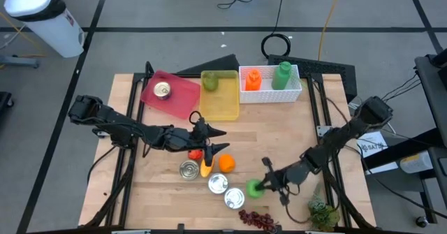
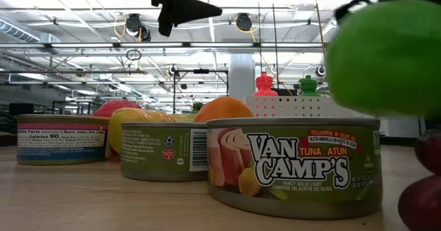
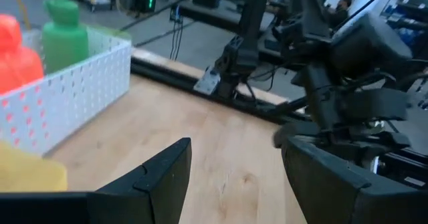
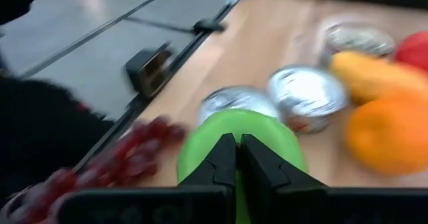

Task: Pick & Place Food Item
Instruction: Put the green apple into the yellow bin

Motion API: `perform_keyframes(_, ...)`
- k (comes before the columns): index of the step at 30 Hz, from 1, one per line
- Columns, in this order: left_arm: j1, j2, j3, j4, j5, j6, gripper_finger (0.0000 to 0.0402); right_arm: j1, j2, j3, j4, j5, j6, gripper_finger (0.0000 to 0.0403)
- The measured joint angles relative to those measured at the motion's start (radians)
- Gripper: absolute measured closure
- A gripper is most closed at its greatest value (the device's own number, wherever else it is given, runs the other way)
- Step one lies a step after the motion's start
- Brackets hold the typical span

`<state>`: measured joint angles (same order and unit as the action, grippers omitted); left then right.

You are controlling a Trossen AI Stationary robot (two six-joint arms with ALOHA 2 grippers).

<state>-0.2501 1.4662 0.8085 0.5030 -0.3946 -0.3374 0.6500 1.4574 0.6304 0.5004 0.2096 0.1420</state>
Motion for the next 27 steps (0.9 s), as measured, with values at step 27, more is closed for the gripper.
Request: perform_keyframes(27,0.159,-0.163,-0.001,-0.041,-0.016,0.265,0.0158,-0.887,0.137,0.339,-0.093,-0.343,-0.056,0.0402)
